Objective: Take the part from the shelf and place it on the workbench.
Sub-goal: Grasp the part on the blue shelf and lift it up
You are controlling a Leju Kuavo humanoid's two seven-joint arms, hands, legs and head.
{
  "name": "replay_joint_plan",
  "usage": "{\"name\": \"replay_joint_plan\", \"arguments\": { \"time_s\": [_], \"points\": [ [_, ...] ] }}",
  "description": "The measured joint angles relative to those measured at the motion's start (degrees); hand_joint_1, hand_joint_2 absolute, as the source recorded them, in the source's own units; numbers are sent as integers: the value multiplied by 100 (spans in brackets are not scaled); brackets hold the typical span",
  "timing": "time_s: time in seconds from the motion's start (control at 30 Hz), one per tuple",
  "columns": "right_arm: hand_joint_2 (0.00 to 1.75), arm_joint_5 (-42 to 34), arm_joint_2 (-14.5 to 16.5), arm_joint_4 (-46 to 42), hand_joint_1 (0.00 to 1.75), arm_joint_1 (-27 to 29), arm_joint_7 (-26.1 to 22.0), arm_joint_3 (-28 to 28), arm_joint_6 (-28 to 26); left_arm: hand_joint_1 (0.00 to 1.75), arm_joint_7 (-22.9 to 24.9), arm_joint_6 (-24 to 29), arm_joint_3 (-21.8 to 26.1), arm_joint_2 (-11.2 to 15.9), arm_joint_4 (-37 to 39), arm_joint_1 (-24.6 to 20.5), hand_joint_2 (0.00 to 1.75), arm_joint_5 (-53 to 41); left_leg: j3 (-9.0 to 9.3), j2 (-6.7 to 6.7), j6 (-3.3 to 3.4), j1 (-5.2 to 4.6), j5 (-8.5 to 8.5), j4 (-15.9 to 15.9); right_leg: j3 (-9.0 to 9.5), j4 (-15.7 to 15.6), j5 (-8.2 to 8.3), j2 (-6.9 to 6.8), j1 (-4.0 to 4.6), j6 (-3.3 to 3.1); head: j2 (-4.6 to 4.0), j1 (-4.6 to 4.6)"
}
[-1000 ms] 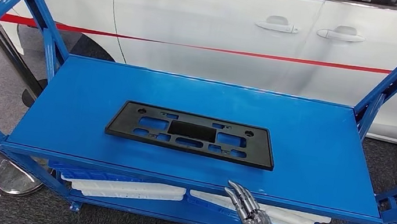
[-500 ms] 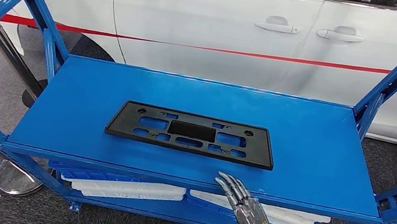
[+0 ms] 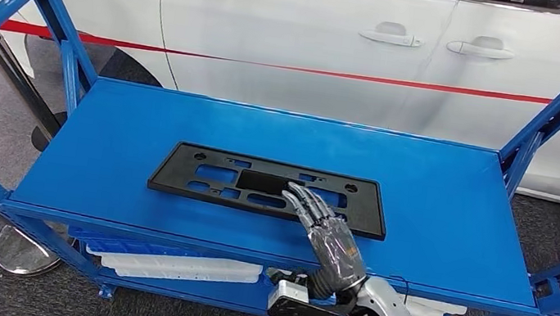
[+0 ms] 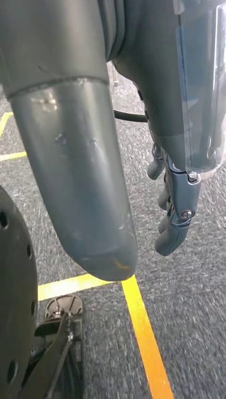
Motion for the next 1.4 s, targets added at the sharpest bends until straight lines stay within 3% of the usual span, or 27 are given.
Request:
{"name": "replay_joint_plan", "arguments": {
  "time_s": [0.2, 0.33, 1.1, 1.4],
  "points": [
    [0, 17, 169, -4, 0, -236, 78, 154, 98, 0, -11, -2, -39, 2, 0, -26, 0, 41, -1, -1, -1, 0, 0, 0, 0, 1, 0, -1, 0, 0, 0, 0],
    [175, 17, 191, -2, 0, -295, 93, 214, 96, 0, -16, -3, -71, 2, 0, -29, 0, 61, -1, -2, -1, 0, 0, 0, -1, 0, 0, -2, -1, 0, 0, 0],
    [175, 779, 401, 1060, 0, -585, 353, 494, -163, 0, 85, -39, -441, 4, 0, -52, 0, 155, -3, -1, -1, 0, 1, 0, -2, 2, 0, -1, -1, 0, 0, 0],
    [175, 1302, 687, 1788, 0, -1098, 641, 697, -38, 0, 144, -71, -649, 12, 0, -73, 0, 225, -1, -1, -2, 0, 2, 1, -2, 5, 1, -1, 0, -1, 0, 0]
  ]
}}
